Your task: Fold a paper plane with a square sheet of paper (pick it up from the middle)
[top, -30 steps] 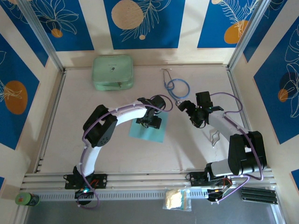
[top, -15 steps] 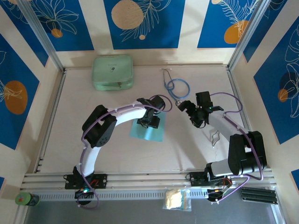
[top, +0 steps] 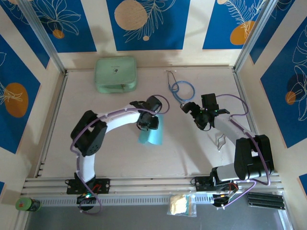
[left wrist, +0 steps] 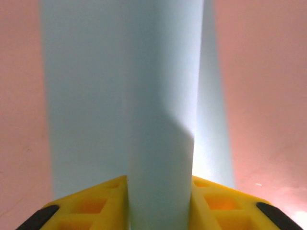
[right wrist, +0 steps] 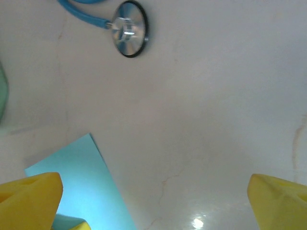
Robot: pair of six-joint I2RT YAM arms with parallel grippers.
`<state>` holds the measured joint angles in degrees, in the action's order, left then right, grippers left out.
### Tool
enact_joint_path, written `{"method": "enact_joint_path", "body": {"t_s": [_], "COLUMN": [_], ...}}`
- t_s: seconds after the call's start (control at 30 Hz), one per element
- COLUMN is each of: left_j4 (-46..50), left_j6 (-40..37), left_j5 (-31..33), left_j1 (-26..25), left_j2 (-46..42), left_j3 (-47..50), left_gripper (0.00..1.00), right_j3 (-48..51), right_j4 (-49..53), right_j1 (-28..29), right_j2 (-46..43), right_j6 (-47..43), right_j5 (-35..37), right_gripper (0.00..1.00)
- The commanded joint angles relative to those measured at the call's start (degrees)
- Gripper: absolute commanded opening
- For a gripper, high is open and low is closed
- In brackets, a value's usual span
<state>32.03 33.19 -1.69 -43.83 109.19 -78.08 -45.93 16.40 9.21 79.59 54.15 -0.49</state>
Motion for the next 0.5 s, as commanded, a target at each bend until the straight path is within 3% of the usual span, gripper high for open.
{"method": "enact_joint_path", "body": {"t_s": [0.0, 0.13, 0.23, 0.47], "left_j4": [-10.0, -22.8, -30.6, -30.7], "left_j6": [4.2, 11.0, 15.4, 14.6], "left_j5": [-11.9, -22.0, -25.8, -23.6], "left_j1": [3.3, 6.7, 8.6, 9.9], "left_j2": [-5.4, -7.6, -7.1, -4.0], "left_j3": [3.8, 10.4, 14.5, 17.2], "left_gripper": [0.31, 0.31, 0.32, 0.32], "right_j3": [1.8, 3.4, 3.5, 0.8], "right_j4": [-6.5, -13.6, -16.7, -16.2], "right_j1": [-0.3, 0.0, 1.1, 6.1], "right_j2": [-2.0, -2.9, -2.0, 4.2], "right_j6": [-1.6, -2.9, -4.2, -5.8], "right_j5": [-6.3, -12.8, -17.2, -20.7], "right_gripper": [0.98, 0.94, 0.87, 0.70]}}
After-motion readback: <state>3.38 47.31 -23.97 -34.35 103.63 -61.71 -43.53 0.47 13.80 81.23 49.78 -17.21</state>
